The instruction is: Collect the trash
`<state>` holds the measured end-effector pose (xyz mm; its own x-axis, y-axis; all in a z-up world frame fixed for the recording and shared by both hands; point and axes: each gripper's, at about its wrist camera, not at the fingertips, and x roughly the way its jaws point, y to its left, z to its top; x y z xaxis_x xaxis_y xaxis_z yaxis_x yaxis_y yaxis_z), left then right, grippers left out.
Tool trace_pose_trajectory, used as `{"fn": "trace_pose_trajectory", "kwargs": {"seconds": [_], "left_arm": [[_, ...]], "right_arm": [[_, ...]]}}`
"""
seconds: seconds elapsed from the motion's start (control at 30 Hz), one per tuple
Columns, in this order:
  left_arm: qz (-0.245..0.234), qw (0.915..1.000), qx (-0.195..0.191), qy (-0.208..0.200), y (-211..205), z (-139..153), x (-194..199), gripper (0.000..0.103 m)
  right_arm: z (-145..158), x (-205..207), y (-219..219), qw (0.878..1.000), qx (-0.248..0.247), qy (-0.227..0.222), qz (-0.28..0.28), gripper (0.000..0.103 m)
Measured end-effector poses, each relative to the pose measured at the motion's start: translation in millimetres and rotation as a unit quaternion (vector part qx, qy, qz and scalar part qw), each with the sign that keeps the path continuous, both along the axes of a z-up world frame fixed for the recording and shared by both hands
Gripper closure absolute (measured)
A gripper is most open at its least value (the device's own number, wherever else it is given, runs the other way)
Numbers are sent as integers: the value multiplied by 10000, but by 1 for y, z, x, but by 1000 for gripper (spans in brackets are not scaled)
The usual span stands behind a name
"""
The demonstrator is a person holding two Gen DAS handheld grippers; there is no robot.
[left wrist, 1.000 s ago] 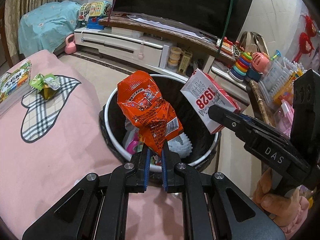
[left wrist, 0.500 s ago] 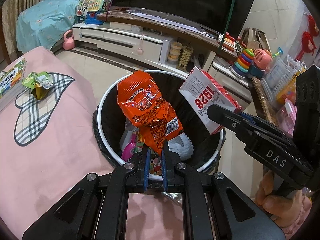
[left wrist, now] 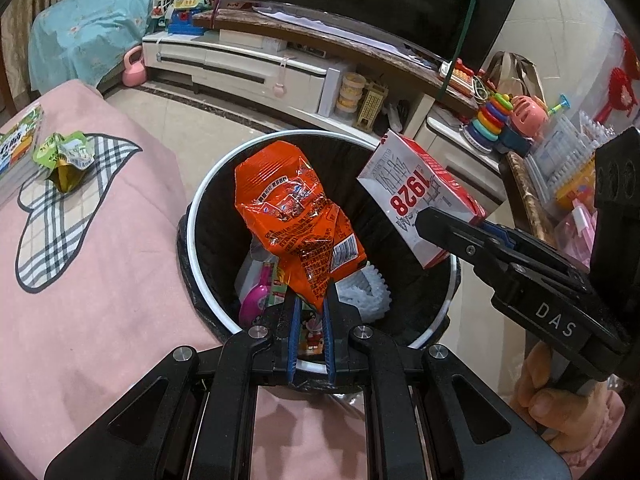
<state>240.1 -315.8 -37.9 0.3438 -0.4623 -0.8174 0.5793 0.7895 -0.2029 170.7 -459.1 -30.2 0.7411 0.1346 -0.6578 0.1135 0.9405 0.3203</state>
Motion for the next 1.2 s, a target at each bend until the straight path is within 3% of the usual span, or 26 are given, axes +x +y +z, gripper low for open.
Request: {"fn": "trace_pose_trajectory", "kwargs": {"seconds": [0.1,0.2,0.37,0.43,0.57,0.67,0.77,0.93,1.0,1.2], "left_arm": [[2,10000,15,19,1,0,1,90],[37,10000,67,36,2,0,1,68],[111,9999,-10,-55,11,5,-3,62],[239,9997,-44,-85,21,7,-6,49],[502,9984,-260,-48,43,11,-13,43],[687,9969,-376,-122,62,18,-25,40],[915,9939,-526,-318,86,27,-43,29],[1318,9862,-676,-732,130,34,-79,15],[1513,9827,-719,-789,148,31,-88,13],[1894,9724,-677,-1185,184,31,-121,13]], "right_arm": [[-1,2,0,10000,15,25,-16,71],[-1,1,-2,9999,115,6,-22,68],[5,-6,-6,9997,168,-112,-142,68],[8,-9,-5,9996,156,-165,-173,68],[18,-22,-1,9991,186,-315,-217,66],[25,-33,8,9986,197,-425,-243,58],[32,-48,21,9977,184,-582,-300,52],[37,-83,46,9936,294,-997,-435,13],[34,-97,55,9911,271,-1154,-598,4],[28,-124,91,9900,22,-1264,-627,2]]}}
